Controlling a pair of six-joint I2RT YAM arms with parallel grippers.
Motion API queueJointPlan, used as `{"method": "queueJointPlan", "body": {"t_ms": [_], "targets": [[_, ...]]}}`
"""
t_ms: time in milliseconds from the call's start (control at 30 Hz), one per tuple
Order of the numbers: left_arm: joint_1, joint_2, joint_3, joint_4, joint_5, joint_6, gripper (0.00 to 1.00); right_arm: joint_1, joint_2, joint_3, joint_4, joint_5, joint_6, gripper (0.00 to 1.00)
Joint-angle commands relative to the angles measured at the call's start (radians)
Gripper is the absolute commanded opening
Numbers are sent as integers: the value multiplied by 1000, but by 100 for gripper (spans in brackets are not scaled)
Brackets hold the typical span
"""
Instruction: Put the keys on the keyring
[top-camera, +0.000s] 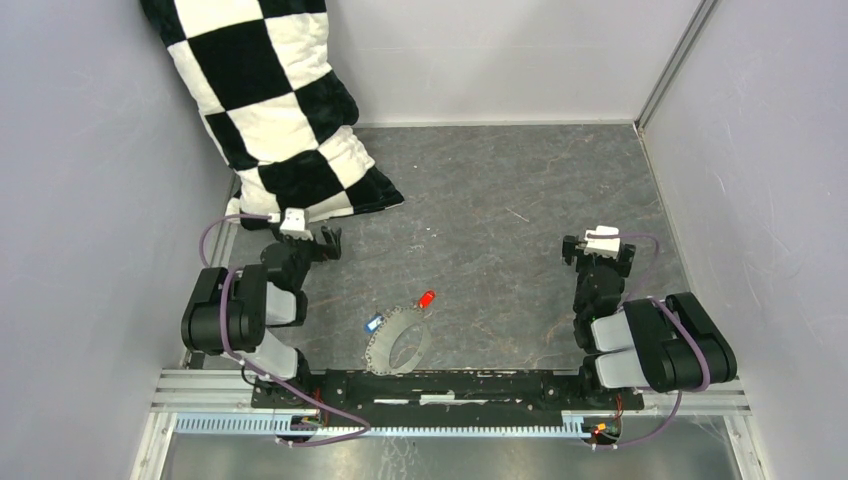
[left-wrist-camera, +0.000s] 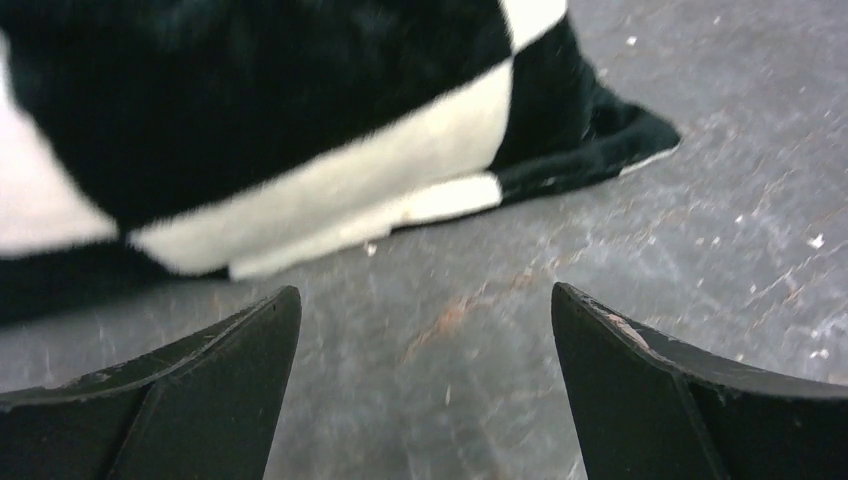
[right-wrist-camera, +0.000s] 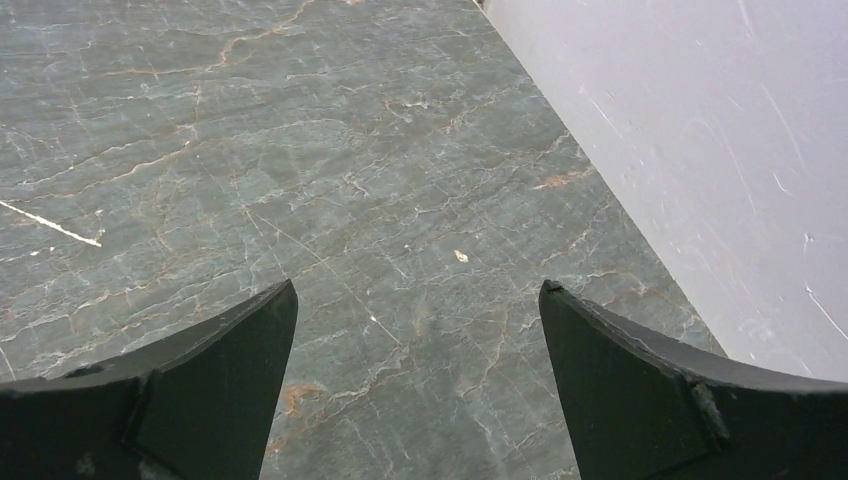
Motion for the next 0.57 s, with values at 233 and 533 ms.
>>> {"method": "queueJointPlan", "body": {"t_ms": [233,533], "targets": [[-35,-35,54,-33,-93,10,100,-9,-8,-98,64,-32,-13,98],[-51,-35,60,-42,-114,16,100,-9,-8,-98,62,-31,-13,98]]}}
